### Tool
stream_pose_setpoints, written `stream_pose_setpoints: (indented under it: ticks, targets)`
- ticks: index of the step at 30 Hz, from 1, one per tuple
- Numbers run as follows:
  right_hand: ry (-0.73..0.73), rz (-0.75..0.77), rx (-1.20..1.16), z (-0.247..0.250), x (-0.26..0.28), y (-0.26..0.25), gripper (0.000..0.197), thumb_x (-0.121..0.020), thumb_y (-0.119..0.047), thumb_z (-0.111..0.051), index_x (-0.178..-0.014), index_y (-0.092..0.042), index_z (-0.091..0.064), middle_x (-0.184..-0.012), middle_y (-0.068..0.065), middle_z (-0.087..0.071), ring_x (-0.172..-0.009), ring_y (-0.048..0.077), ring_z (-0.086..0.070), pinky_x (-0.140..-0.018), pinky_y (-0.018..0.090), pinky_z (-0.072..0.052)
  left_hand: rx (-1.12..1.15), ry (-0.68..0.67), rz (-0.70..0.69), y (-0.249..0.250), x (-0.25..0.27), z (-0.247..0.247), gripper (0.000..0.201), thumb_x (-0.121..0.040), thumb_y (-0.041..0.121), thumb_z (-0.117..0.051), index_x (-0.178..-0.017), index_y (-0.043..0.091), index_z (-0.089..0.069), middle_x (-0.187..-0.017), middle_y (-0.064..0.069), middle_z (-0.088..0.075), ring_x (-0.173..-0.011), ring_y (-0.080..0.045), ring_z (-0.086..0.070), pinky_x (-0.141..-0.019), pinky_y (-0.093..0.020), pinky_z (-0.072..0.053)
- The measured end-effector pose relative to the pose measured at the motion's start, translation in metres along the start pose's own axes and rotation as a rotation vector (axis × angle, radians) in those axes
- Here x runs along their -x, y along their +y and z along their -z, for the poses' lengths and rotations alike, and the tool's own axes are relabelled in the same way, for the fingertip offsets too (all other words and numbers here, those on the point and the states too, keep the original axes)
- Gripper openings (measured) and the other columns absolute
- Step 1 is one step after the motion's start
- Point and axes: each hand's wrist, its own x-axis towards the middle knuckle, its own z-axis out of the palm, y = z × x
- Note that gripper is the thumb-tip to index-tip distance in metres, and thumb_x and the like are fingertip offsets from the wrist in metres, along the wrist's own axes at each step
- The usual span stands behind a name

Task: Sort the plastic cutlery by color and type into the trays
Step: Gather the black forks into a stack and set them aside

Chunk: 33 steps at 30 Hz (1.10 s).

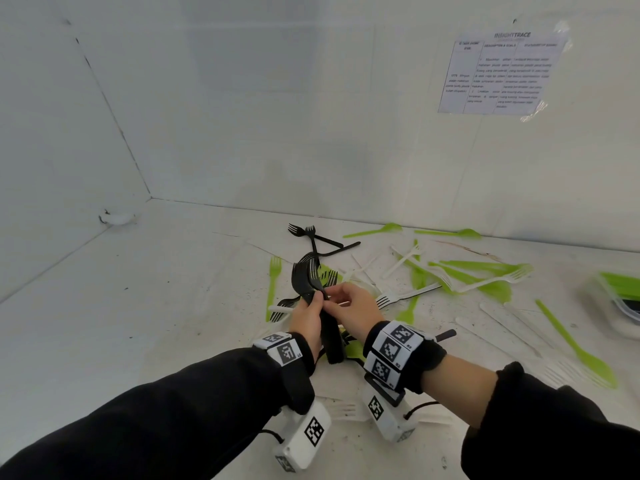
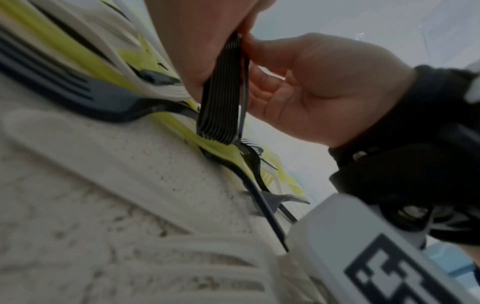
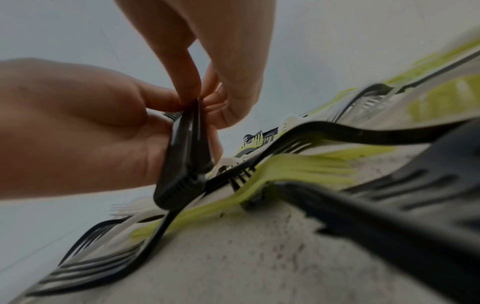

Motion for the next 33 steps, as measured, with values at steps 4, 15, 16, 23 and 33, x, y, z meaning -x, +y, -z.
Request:
stream_pose_setpoints:
  ticks: [4, 15, 16, 23, 33]
  targets:
    - [-0.054, -0.002, -0.002, 0.003, -0.001, -0.002, 0.020, -0.088, -0.012, -0.061, -0.108, -0.012, -0.064, -0.083, -0.007, -0.060, -0.084, 0.013, -0.060, -0.079, 0.027, -0.054, 0.010, -0.059, 0.025, 0.003, 0.000, 0.001, 0.030, -0.103, 0.025, -0.032, -0.122, 0.011, -0.049, -0.114, -0.016, -0.060, -0.098, -0.028, -0.061, -0.080, -0.043, -0.052]
    - [-0.142, -0.006, 0.446, 0.025, -0.061, -0.045, 0.030, -0.094, -0.013, -0.042, -0.116, -0.010, -0.062, -0.117, 0.007, -0.061, -0.100, 0.016, -0.059, -0.084, 0.024, -0.045, 0.001, 0.032, -0.028, 0.013, -0.010, 0.008, 0.017, -0.100, 0.023, -0.040, -0.100, 0.011, -0.052, -0.077, -0.007, -0.049, -0.051, -0.019, -0.045, -0.045, -0.026, -0.043]
    - [-0.188, 0.001, 0.562, 0.025, -0.074, -0.048, 0.033, -0.095, -0.012, -0.040, -0.122, -0.008, -0.059, -0.128, 0.009, -0.057, -0.116, 0.021, -0.054, -0.096, 0.027, -0.041, 0.004, 0.033, -0.022, 0.015, -0.011, 0.009, 0.016, -0.100, 0.022, -0.040, -0.097, 0.012, -0.052, -0.076, -0.008, -0.049, -0.051, -0.019, -0.045, -0.044, -0.026, -0.043]
    - [-0.330, 0.012, 1.064, 0.012, -0.150, -0.038, 0.046, -0.099, -0.013, -0.036, -0.144, -0.008, -0.032, -0.147, 0.013, -0.038, -0.135, 0.027, -0.038, -0.111, 0.033, -0.029, 0.028, 0.036, 0.013, 0.022, -0.020, 0.008, 0.017, -0.100, 0.021, -0.041, -0.093, 0.011, -0.052, -0.076, -0.009, -0.049, -0.051, -0.020, -0.045, -0.046, -0.026, -0.041]
    - [-0.240, 0.110, 1.204, -0.002, -0.184, -0.019, 0.028, -0.097, -0.024, -0.041, -0.118, -0.016, -0.058, -0.124, 0.007, -0.058, -0.118, 0.028, -0.053, -0.097, 0.040, -0.040, 0.076, 0.033, 0.045, 0.026, -0.032, 0.013, 0.018, -0.100, 0.019, -0.040, -0.093, 0.009, -0.053, -0.077, -0.010, -0.048, -0.047, -0.019, -0.045, -0.045, -0.027, -0.041]
